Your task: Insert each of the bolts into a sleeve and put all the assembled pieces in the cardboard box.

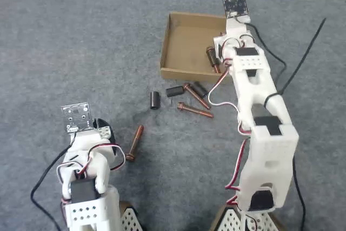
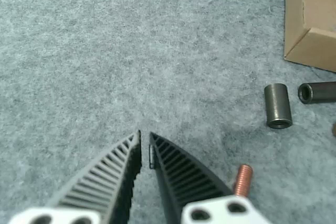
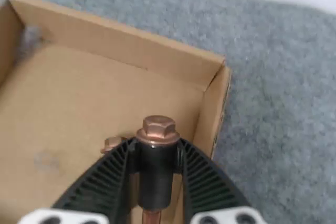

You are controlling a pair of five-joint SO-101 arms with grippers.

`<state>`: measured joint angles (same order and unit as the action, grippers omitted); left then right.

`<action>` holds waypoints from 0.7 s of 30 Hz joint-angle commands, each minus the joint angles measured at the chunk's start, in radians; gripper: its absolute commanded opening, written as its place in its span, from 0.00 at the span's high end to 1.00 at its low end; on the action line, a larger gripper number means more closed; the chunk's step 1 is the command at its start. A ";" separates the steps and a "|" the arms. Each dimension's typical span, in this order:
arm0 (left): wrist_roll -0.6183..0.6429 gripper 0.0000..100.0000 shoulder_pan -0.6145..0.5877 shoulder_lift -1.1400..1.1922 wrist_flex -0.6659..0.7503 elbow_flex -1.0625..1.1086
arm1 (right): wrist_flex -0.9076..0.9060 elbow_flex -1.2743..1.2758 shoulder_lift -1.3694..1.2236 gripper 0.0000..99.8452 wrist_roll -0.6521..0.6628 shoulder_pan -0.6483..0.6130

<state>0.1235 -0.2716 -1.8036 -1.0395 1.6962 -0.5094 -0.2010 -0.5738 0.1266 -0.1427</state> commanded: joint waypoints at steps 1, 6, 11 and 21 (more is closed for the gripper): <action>-0.014 0.97 -0.008 0.003 0.002 -0.012 | -0.058 -0.163 -0.035 0.99 0.003 0.012; -0.014 0.97 -0.008 0.003 0.002 -0.012 | -0.154 -0.295 -0.148 0.99 0.002 0.008; -0.015 0.97 -0.008 0.003 0.002 -0.012 | -0.282 -0.422 -0.214 0.89 0.000 0.008; -0.081 0.97 -0.009 0.003 0.003 -0.012 | -0.430 -0.549 -0.222 0.87 0.000 0.007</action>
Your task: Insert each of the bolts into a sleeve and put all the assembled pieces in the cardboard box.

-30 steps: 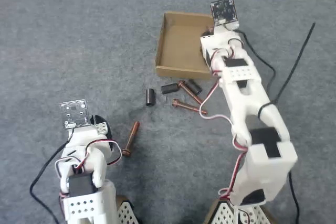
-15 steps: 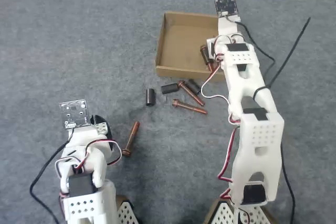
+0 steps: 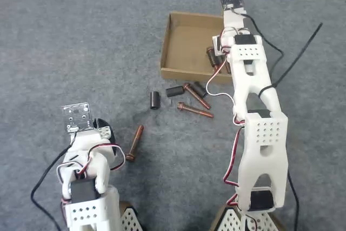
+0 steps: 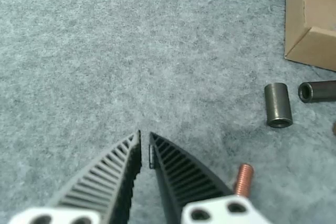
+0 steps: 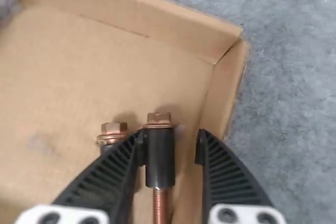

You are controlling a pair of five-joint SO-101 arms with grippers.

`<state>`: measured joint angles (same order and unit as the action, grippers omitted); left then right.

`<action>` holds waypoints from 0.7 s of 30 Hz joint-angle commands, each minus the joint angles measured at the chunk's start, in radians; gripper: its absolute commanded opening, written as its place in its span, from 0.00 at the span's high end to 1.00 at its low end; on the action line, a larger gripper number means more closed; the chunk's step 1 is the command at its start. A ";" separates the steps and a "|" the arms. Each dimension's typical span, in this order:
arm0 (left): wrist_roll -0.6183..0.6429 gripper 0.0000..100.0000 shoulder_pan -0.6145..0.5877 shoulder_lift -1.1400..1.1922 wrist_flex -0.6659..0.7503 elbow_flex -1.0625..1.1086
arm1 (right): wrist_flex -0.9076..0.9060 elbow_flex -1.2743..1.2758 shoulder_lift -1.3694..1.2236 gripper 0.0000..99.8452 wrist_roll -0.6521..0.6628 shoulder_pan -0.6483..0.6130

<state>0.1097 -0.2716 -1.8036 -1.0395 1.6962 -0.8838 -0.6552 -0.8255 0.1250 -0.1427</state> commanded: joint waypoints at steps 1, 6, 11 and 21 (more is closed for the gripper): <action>-0.087 0.97 -0.011 0.003 0.003 -0.012 | -0.093 -0.121 0.030 0.87 0.002 0.007; -0.110 0.97 -0.012 0.003 0.003 -0.012 | -0.321 -0.250 0.030 0.87 -0.002 0.007; -0.110 0.97 -0.012 0.003 0.003 -0.012 | -0.542 -0.373 0.030 0.87 -0.141 0.007; -0.110 0.97 -0.009 0.003 0.003 -0.012 | -0.911 -0.624 0.028 1.00 -0.153 -0.004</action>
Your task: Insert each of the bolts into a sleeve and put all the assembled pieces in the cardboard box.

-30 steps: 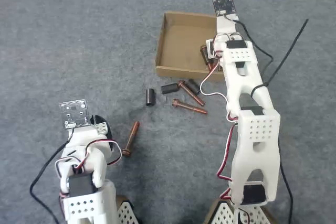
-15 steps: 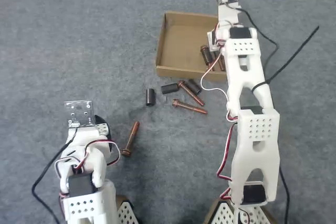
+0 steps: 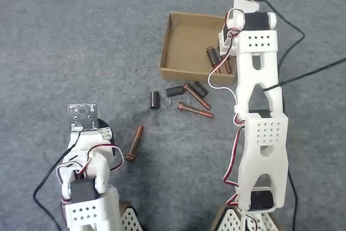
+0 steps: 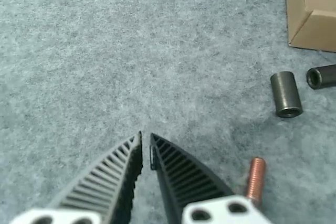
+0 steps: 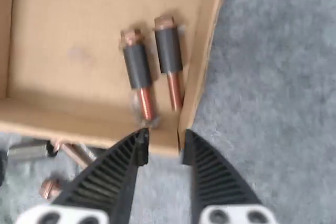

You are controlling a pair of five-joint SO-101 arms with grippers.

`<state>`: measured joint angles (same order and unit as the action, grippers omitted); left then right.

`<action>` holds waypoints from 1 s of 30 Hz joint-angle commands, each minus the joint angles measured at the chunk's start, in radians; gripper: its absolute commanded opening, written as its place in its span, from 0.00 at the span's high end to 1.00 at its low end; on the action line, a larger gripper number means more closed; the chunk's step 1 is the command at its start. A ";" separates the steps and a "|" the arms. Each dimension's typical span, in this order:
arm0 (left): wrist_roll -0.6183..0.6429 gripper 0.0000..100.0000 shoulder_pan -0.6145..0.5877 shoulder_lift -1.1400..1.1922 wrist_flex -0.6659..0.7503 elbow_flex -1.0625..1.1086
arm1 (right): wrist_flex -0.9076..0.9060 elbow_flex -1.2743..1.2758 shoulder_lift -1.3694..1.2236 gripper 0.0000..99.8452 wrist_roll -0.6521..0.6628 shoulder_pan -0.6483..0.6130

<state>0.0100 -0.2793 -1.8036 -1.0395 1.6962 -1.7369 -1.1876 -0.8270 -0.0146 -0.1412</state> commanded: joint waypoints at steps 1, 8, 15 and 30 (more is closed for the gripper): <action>-0.011 0.97 -0.002 0.003 0.003 -0.012 | -0.058 -0.103 0.030 0.99 -0.014 -0.001; -0.011 0.98 0.000 0.003 0.003 -0.012 | -0.065 -0.106 0.031 0.99 -0.014 0.067; -0.011 0.98 0.000 0.003 0.003 -0.012 | -0.065 -0.025 0.113 0.99 -0.014 0.087; -0.009 0.98 0.000 0.003 0.003 -0.012 | -0.056 0.783 0.700 0.99 0.029 0.033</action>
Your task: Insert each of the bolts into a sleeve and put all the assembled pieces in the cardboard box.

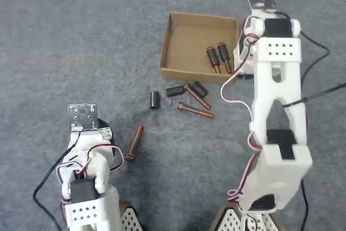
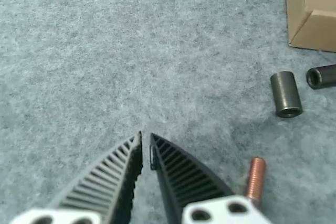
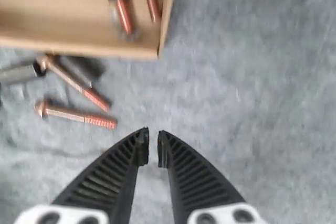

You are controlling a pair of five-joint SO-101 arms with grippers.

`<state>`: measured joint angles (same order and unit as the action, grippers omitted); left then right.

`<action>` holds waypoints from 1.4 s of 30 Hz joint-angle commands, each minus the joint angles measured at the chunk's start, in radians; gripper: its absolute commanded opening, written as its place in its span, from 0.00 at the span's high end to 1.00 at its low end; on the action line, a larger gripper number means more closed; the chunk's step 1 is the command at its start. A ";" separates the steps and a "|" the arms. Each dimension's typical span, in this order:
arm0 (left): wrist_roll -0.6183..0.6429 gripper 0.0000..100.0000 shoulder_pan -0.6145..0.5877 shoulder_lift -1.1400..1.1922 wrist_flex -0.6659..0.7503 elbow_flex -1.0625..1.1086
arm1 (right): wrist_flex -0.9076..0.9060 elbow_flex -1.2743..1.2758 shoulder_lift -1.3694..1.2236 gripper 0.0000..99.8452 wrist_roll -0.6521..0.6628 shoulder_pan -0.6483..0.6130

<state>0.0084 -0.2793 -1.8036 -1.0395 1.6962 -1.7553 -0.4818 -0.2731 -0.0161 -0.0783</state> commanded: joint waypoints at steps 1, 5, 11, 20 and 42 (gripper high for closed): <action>-0.008 0.98 0.000 0.003 0.003 -0.012 | -0.038 0.118 0.180 0.99 0.052 -0.041; -0.008 0.98 0.000 0.003 0.003 -0.012 | -0.038 0.305 0.325 0.99 0.078 -0.111; -0.006 0.98 0.000 0.003 0.002 -0.012 | -0.038 0.597 0.544 0.99 0.080 -0.271; -0.006 0.98 0.000 0.003 -0.002 -0.012 | -0.027 0.815 0.769 0.99 0.106 -0.490; -0.006 0.98 -0.002 0.003 -0.003 -0.012 | 0.452 1.263 0.885 0.99 0.845 -0.696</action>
<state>0.0084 -0.2793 -1.8036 -1.0395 1.6962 -1.3288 0.7825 0.5723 0.7188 -0.7702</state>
